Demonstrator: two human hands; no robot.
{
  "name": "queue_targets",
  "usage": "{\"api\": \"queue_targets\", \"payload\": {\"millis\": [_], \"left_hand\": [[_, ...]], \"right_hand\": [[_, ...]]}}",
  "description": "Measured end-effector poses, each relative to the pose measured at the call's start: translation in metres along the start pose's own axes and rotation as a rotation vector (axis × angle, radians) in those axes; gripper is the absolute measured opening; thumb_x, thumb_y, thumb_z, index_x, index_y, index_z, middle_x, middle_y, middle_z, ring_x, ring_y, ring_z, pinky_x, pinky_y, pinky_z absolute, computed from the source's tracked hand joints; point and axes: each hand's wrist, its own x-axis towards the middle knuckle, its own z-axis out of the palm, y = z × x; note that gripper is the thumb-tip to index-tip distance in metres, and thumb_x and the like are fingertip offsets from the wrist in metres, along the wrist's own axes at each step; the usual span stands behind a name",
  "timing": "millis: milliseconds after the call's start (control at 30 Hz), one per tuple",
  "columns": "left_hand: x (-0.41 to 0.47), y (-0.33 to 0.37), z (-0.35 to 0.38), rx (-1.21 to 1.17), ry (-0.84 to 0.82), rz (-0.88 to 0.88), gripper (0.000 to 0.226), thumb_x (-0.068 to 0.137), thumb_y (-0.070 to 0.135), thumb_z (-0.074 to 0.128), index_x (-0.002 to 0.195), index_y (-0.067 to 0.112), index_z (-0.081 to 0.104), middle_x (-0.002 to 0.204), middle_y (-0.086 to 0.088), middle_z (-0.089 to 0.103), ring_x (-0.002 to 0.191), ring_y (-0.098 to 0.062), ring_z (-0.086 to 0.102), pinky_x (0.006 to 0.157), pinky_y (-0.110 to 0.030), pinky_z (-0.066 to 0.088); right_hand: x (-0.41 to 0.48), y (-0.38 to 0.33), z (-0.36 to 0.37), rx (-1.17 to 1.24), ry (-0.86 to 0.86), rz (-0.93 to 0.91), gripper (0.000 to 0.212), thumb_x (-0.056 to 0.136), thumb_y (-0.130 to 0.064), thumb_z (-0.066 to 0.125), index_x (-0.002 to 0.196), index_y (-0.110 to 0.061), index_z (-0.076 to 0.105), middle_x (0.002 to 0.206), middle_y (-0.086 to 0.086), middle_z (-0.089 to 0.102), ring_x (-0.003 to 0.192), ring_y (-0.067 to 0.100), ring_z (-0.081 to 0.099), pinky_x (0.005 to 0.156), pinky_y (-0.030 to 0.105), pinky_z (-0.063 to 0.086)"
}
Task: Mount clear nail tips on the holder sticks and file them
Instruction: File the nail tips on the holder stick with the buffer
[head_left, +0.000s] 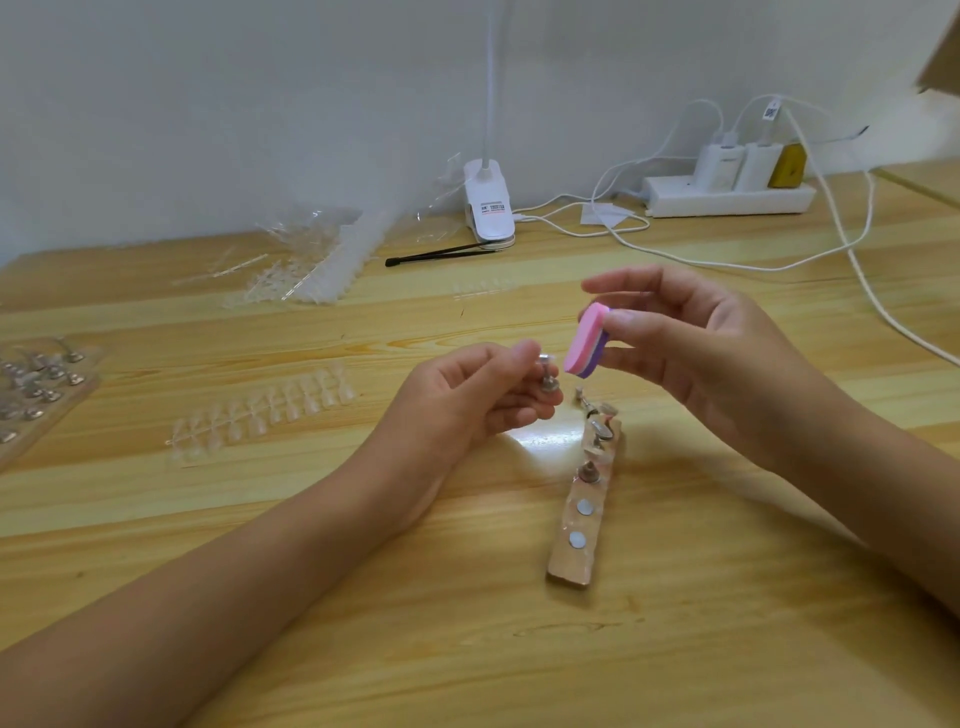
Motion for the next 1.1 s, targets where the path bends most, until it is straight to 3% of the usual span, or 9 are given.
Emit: {"api": "queue_targets", "payload": {"millis": [67,267,433,633,833,933,1100], "left_hand": [[0.001,-0.002,-0.001,0.012,-0.008,0.011,0.028,0.073,0.045,0.077,0.084,0.019,0.077,0.086,-0.003,0.075,0.082,-0.010,0.070,0.073,-0.016,0.053],[0.003,-0.003,-0.006,-0.025,-0.044,-0.003,0.031,0.081,0.028,0.072,0.108,0.013,0.074,0.097,0.000,0.075,0.091,-0.008,0.070,0.081,-0.016,0.052],[0.003,-0.003,-0.006,0.012,-0.073,-0.010,0.022,0.079,0.027,0.073,0.099,0.023,0.079,0.100,0.002,0.075,0.095,-0.007,0.068,0.086,-0.017,0.051],[0.006,-0.003,-0.008,-0.086,-0.052,-0.035,0.029,0.072,0.028,0.078,0.097,0.014,0.079,0.094,-0.001,0.074,0.084,-0.006,0.068,0.078,-0.014,0.052],[0.006,-0.003,-0.008,-0.140,-0.042,-0.046,0.034,0.074,0.025,0.071,0.102,0.006,0.074,0.088,-0.002,0.074,0.079,-0.005,0.068,0.074,-0.013,0.053],[0.006,-0.003,-0.009,-0.137,-0.029,-0.053,0.033,0.073,0.025,0.072,0.101,0.007,0.075,0.085,0.000,0.073,0.076,-0.003,0.066,0.073,-0.013,0.052],[0.006,-0.004,-0.008,-0.135,-0.025,-0.051,0.026,0.075,0.026,0.070,0.094,0.009,0.075,0.086,-0.002,0.073,0.076,-0.005,0.065,0.071,-0.013,0.052]], "right_hand": [[-0.001,0.000,0.000,-0.032,0.002,-0.011,0.033,0.077,-0.024,0.073,0.110,-0.017,0.071,0.100,0.003,0.073,0.096,0.016,0.070,0.084,0.022,0.054],[-0.005,-0.001,0.006,-0.149,-0.054,-0.019,0.024,0.080,-0.025,0.073,0.102,-0.015,0.072,0.098,0.008,0.075,0.096,0.020,0.072,0.084,0.024,0.055],[-0.007,0.000,0.012,-0.119,0.037,-0.114,0.027,0.077,-0.025,0.071,0.101,-0.013,0.070,0.094,0.002,0.074,0.094,0.017,0.071,0.083,0.027,0.057],[-0.006,-0.008,0.009,-0.162,0.018,-0.115,0.026,0.076,-0.025,0.070,0.099,-0.013,0.069,0.089,0.000,0.073,0.089,0.014,0.071,0.081,0.026,0.057],[-0.009,-0.004,0.019,-0.202,-0.055,-0.095,0.024,0.078,-0.018,0.070,0.100,-0.010,0.069,0.094,0.007,0.075,0.090,0.018,0.073,0.081,0.027,0.058],[-0.008,-0.004,0.020,-0.093,0.033,-0.086,0.026,0.077,-0.019,0.069,0.100,-0.008,0.069,0.091,0.004,0.075,0.091,0.017,0.072,0.080,0.024,0.057],[-0.011,-0.001,0.024,-0.175,-0.094,-0.025,0.025,0.078,-0.019,0.071,0.100,-0.007,0.068,0.096,0.009,0.076,0.094,0.022,0.073,0.082,0.027,0.058]]}}
